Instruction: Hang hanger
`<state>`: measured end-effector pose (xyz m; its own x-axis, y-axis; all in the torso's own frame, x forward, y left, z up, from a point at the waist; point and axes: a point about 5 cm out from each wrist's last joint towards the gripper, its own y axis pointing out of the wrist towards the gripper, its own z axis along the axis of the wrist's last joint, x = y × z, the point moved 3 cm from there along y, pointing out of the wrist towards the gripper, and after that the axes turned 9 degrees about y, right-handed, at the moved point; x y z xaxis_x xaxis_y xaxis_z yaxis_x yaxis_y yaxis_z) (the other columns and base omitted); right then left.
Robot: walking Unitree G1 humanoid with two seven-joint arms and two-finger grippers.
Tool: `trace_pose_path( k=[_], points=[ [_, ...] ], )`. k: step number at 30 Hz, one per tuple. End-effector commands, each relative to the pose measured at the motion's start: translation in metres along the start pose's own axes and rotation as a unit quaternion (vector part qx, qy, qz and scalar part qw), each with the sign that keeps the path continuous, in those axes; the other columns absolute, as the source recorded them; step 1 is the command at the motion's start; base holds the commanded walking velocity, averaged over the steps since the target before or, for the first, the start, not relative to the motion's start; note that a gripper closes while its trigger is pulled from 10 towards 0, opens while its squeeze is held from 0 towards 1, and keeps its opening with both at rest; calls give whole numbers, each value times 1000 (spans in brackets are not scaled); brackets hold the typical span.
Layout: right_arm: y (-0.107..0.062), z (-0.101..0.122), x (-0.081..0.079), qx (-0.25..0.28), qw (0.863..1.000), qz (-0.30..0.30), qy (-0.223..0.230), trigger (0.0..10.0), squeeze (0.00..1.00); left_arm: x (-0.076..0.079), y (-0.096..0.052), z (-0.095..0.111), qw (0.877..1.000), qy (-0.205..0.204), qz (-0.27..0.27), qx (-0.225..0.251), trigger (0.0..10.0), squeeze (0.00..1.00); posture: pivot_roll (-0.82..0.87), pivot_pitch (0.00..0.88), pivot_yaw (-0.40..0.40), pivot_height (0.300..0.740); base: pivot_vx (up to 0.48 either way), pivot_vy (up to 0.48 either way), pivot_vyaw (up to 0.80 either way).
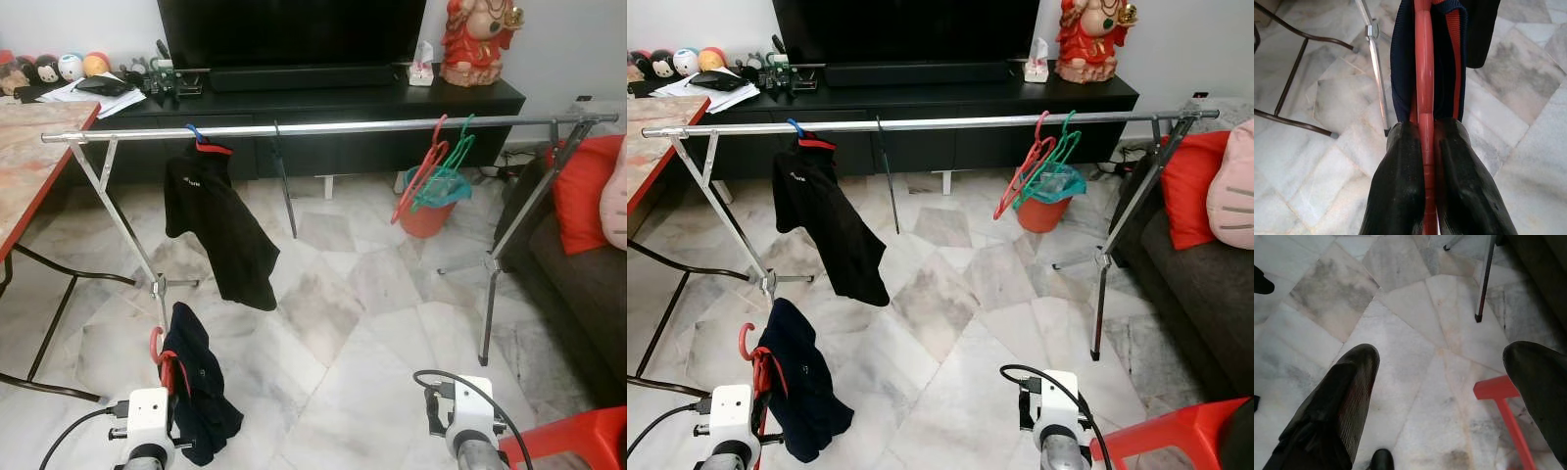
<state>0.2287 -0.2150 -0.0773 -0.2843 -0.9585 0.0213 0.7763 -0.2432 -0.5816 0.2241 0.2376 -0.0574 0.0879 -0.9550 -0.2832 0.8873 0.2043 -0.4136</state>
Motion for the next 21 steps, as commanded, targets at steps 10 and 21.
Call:
trace_pose_path(
  k=[10, 21],
  points=[
    [-5, -14, -10, -27, 999, 38, 26, 10000, 0, 1, 3, 2, 1000, -3, -5, -1, 10000, 0, -48, 0, 4, 740, 0, 0, 0],
    [-9, -25, -19, -56, 995, 82, 32, 10000, 0, 1, 4, 5, 1000, -2, -9, 6, 10000, 0, -48, 0, 8, 740, 0, 0, 0]
  ],
)
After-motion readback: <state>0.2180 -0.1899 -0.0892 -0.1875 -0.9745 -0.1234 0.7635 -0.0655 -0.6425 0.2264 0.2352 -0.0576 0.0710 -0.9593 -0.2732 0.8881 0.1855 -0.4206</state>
